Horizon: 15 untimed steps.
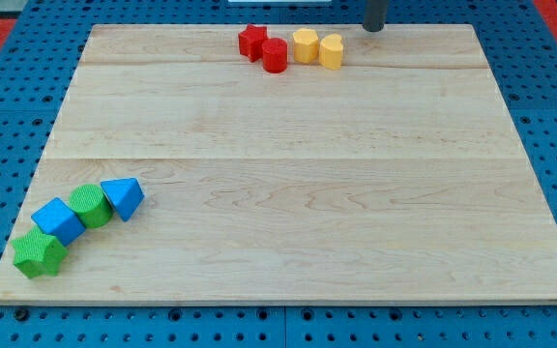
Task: Slide the green star to the left of the blue cube
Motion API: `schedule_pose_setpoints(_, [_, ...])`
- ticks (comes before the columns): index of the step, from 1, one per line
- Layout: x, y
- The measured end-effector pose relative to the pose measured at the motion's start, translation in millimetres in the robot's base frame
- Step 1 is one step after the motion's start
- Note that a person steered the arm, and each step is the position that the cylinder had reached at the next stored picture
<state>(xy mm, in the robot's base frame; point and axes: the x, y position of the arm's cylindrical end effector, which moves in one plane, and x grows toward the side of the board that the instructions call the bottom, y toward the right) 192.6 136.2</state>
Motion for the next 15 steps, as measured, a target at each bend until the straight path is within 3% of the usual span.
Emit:
schedule_pose_setpoints(2, [16, 14])
schedule_pose_setpoints(4, [127, 17])
schedule_pose_setpoints(7, [385, -163])
schedule_pose_setpoints(8, [426, -219])
schedule_pose_setpoints(11, [422, -369])
schedule_pose_setpoints(15, [380, -424])
